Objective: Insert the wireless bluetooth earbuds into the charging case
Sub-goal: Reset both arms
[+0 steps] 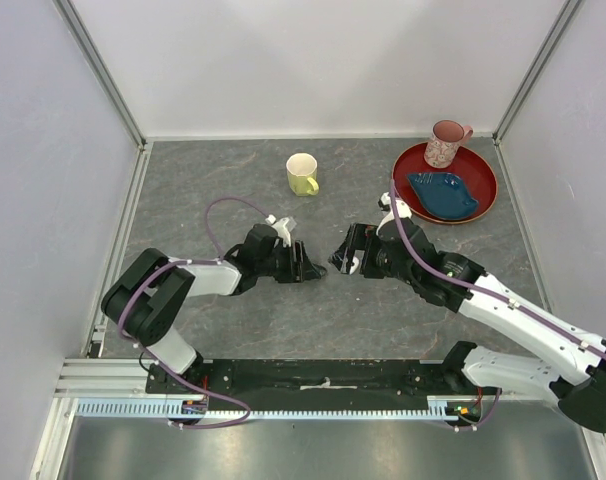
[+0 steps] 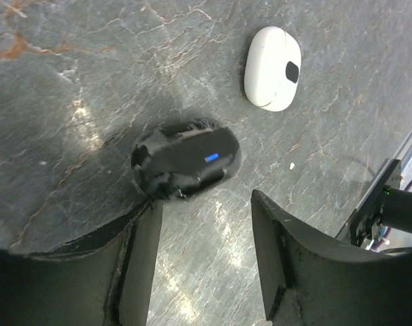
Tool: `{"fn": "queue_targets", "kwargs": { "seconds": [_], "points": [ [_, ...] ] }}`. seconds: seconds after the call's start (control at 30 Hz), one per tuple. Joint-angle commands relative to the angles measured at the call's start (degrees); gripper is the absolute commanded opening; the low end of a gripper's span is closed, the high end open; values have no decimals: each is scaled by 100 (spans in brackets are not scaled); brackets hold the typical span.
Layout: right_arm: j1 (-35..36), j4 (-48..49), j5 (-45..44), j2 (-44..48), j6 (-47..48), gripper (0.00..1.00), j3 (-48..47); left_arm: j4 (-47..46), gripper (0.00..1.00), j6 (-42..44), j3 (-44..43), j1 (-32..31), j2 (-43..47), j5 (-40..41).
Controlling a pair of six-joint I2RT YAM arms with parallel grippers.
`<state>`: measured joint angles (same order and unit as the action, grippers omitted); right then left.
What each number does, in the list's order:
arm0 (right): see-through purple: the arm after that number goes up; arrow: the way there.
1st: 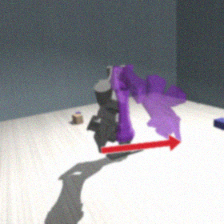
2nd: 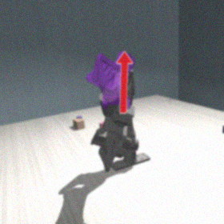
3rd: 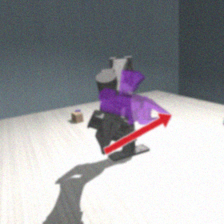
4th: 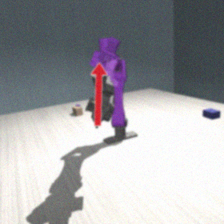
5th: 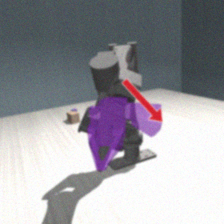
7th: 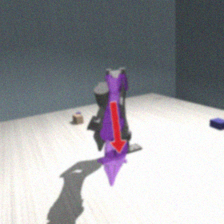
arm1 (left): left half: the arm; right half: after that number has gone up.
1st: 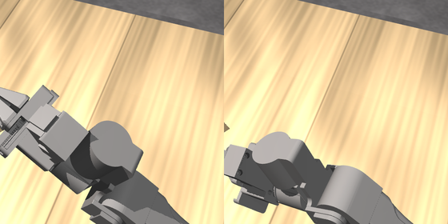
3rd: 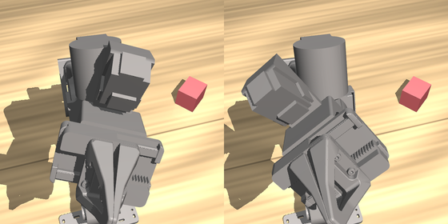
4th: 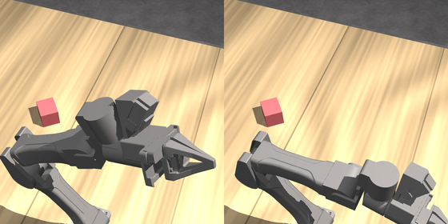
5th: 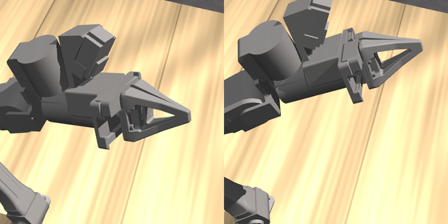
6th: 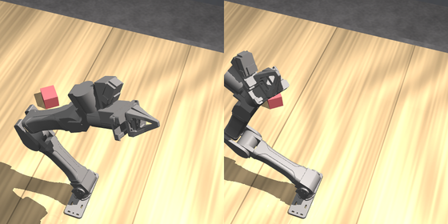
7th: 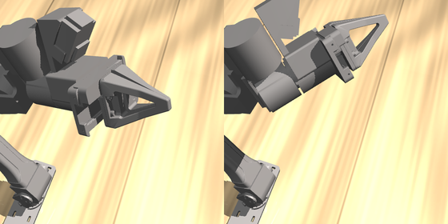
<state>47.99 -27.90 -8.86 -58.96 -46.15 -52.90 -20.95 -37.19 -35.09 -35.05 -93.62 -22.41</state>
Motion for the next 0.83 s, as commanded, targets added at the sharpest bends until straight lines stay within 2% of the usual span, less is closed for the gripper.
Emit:
{"fn": "queue_targets", "kwargs": {
  "seconds": [0.0,0.17,0.2,0.23,0.3,0.33,0.47,0.63,0.7,0.8],
  "points": [
    [-26,145,-54,-72,167,98,-97,442,63,282,-42,24,589,430],
    [-87,118,-212,-54,247,98,-194,1408,64,590,2,33,1433,1150],
    [-105,75,-282,-54,282,98,-211,1575,85,712,2,33,1600,1265],
    [-114,48,-361,-37,326,98,-211,1750,87,800,2,33,1967,1396],
    [-237,-5,-545,-19,396,98,-194,2059,88,1063,28,33,2347,1468],
    [-289,-22,-581,-10,483,98,-168,2225,88,1039,72,24,2792,1729],
    [-763,-119,-792,-28,756,98,-80,3199,88,1091,-138,24,3664,2223],
    [-1449,-198,-731,-133,1064,98,17,3676,89,1170,-218,24,4492,3109],
    [-1757,-207,-801,-133,1178,98,70,3808,89,1407,-261,33,4730,3103],
    [-1977,-207,-1589,-116,1196,98,271,3949,90,1328,-366,33,4949,3568]
  ]
}}
